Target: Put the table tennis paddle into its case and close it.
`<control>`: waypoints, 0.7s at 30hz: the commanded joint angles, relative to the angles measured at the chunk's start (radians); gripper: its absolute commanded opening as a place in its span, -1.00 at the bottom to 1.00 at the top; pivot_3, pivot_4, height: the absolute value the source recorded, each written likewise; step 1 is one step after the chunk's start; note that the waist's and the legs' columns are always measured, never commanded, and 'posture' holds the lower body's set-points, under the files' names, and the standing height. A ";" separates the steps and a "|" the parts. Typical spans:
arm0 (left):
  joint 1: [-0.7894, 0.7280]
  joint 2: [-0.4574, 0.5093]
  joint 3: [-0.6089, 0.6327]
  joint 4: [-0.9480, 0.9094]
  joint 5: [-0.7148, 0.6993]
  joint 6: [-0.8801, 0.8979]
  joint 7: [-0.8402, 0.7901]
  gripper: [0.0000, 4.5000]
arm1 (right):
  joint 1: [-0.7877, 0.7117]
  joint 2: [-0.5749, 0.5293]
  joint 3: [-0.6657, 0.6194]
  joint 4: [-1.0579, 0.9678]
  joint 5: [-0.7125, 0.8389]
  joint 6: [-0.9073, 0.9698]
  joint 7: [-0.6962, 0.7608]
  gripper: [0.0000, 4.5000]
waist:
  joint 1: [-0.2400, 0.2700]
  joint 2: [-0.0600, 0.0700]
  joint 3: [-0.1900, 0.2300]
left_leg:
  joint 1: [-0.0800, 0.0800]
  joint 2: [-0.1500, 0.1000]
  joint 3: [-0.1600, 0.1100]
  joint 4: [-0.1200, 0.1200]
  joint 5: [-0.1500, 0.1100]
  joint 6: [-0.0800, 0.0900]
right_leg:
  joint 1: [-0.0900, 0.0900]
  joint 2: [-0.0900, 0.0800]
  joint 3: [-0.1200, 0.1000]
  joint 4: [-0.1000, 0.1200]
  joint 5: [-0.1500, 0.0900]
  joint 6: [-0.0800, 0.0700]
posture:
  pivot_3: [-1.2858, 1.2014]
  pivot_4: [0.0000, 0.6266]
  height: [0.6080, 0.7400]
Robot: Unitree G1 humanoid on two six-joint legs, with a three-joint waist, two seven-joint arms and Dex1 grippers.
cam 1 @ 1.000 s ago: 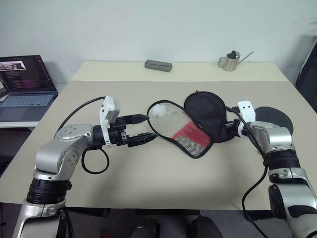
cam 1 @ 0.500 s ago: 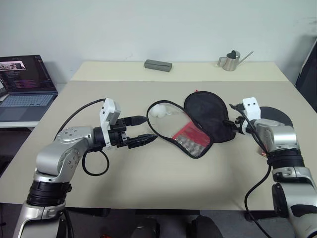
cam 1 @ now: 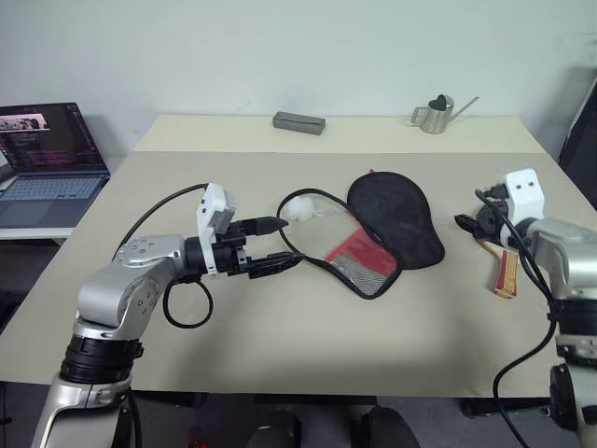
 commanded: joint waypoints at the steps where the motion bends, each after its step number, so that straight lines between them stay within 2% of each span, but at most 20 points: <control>1: -0.032 0.007 -0.001 -0.030 -0.007 -0.024 -0.038 1.00 | 0.048 0.040 -0.088 -0.167 0.011 0.086 -0.099 0.98 | -0.001 0.000 0.000 | 0.000 0.000 0.000 0.000 0.000 0.000 | 0.000 0.000 0.000 0.000 0.000 0.000 | 0.03 -0.52 1.00; 8: -0.092 0.026 -0.032 -0.023 0.006 -0.043 -0.120 1.00 | 0.130 0.152 -0.166 -0.340 -0.003 0.219 -0.245 0.98 | 0.001 0.000 0.000 | 0.000 0.000 0.000 0.000 -0.001 0.002 | 0.000 0.001 0.000 0.001 0.000 0.000 | 0.03 -0.52 1.00; 14: -0.159 0.026 -0.060 -0.005 0.015 -0.046 -0.174 1.00 | 0.154 0.208 -0.209 -0.343 -0.023 0.235 -0.340 0.98 | 0.001 0.000 0.000 | 0.001 0.000 0.000 0.000 -0.002 0.003 | 0.000 0.001 0.000 0.001 0.000 0.000 | 0.03 -0.52 1.00; 21: -0.188 0.021 -0.079 0.014 0.028 -0.059 -0.207 1.00 | 0.204 0.278 -0.242 -0.363 -0.011 0.308 -0.384 0.98 | -0.002 0.000 0.000 | 0.001 0.001 0.000 0.000 -0.002 0.003 | 0.000 0.001 0.000 0.001 0.000 0.000 | 0.03 -0.52 1.00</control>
